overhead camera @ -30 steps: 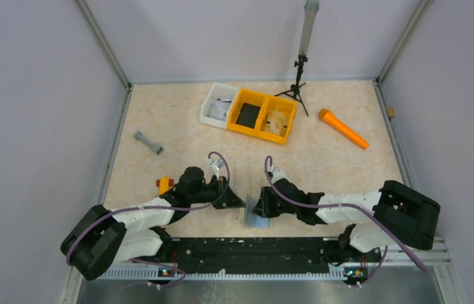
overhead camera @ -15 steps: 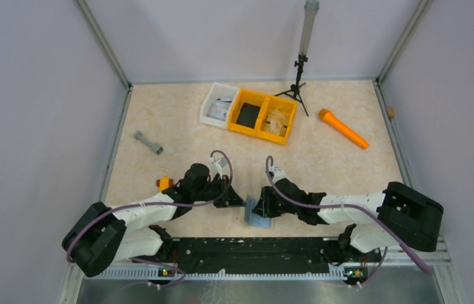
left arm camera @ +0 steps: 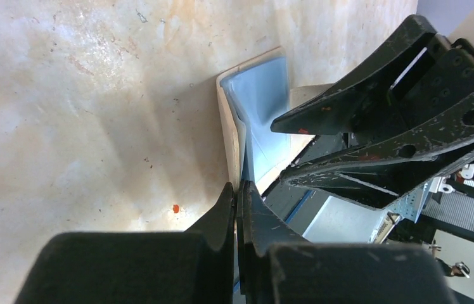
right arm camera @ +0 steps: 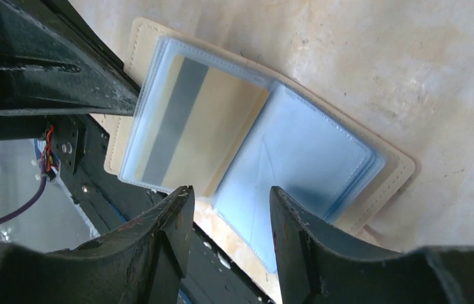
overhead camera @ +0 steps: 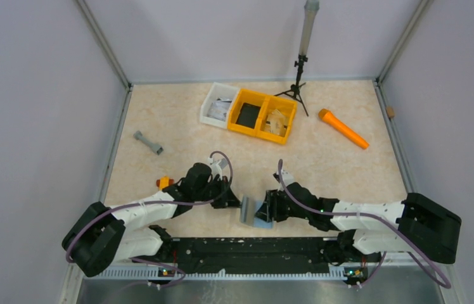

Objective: Take the credit cards out of the card holder
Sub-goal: Remove the credit card from the card holder.

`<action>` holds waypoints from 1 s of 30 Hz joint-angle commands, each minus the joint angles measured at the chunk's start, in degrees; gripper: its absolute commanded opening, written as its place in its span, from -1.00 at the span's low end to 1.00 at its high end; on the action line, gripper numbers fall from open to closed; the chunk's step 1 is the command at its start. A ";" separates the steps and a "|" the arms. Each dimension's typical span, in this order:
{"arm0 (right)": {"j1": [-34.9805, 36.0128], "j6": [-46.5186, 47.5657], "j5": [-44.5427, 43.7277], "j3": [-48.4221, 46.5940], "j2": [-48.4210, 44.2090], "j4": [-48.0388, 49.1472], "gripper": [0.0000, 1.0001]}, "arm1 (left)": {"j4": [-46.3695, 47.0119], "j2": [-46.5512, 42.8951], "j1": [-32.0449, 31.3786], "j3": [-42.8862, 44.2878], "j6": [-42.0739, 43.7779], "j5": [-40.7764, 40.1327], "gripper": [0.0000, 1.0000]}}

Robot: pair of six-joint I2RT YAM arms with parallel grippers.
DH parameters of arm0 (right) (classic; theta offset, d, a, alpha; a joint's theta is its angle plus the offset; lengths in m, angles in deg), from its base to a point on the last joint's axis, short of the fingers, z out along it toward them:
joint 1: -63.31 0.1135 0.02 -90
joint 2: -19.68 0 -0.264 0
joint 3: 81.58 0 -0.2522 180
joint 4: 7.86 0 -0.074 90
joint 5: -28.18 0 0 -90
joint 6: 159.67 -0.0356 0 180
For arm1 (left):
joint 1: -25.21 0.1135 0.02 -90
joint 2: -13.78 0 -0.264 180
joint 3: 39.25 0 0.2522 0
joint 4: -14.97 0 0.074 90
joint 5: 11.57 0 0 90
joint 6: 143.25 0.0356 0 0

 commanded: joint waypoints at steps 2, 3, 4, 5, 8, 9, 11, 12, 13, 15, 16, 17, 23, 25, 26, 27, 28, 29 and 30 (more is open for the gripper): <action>-0.20 -1.16 1.48 -0.65 1.70 3.21 -0.19 | 6.96 0.06 -0.16 -0.56 -1.57 3.17 -0.98; -0.19 -0.78 0.71 -1.41 2.64 1.74 -0.41 | 8.71 0.09 -0.19 -1.02 -2.52 4.05 -0.95; -0.20 -0.56 -0.07 -2.33 3.82 0.17 -0.63 | 10.26 0.18 -0.20 -1.48 -3.04 5.02 -0.92; -0.17 -0.20 -0.85 -3.07 4.91 -1.35 -0.75 | 11.14 0.23 -0.18 -1.78 -3.41 5.23 -0.87; -0.16 0.29 -1.56 -3.43 6.95 -1.48 -0.81 | 11.74 0.27 -0.16 -2.21 -3.52 5.34 -0.70; -0.15 0.16 -1.38 -3.07 7.28 -0.73 -0.81 | 11.78 0.38 -0.22 -2.35 -3.53 5.24 -0.65; -0.08 0.05 -1.22 -2.81 7.60 -0.03 -0.81 | 11.64 0.61 -0.25 -2.40 -3.53 5.11 -0.56; -0.14 0.15 -1.19 -2.82 7.62 0.03 -0.81 | 11.49 0.85 -0.25 -2.33 -3.44 5.01 -0.54; -0.13 0.13 -1.18 -2.83 7.60 0.08 -0.81 | 11.35 1.11 -0.20 -2.24 -3.29 4.99 -0.52; -0.19 0.25 -1.11 -2.83 7.55 0.16 -0.81 | 11.33 2.19 -0.25 -2.01 -3.10 5.08 -0.51; -0.13 0.30 -1.04 -2.85 7.55 0.21 -0.81 | 11.37 2.74 -0.28 -1.85 -3.08 5.16 -0.51; -0.09 0.35 -0.93 -2.83 7.59 0.26 -0.81 | 11.42 3.37 -0.25 -1.73 -3.08 5.31 -0.52; -0.14 0.35 -0.67 -2.54 7.42 0.71 -0.82 | 14.09 5.65 -0.33 -1.61 -3.90 6.40 -0.65; -0.14 0.31 -0.65 -2.36 7.49 0.85 -0.82 | 16.05 5.40 -0.35 -2.04 -4.69 7.43 -0.62; -0.13 0.31 -0.69 -2.35 7.50 0.94 -0.82 | 17.15 5.14 -0.33 -2.26 -5.25 7.91 -0.58; -0.13 0.37 -0.65 -2.27 7.57 1.03 -0.82 | 18.01 4.81 -0.40 -2.41 -5.68 8.33 -0.53; -0.19 0.38 -0.65 -2.24 7.59 1.09 -0.82 | 18.55 4.31 -0.39 -2.48 -5.91 8.59 -0.48; -0.11 0.33 -0.65 -2.20 7.64 1.13 -0.82 | 19.04 3.95 -0.34 -2.52 -6.15 8.85 -0.44; -0.08 0.34 -0.65 -2.18 7.68 1.09 -0.82 | 19.33 3.60 -0.41 -2.65 -6.37 9.08 -0.41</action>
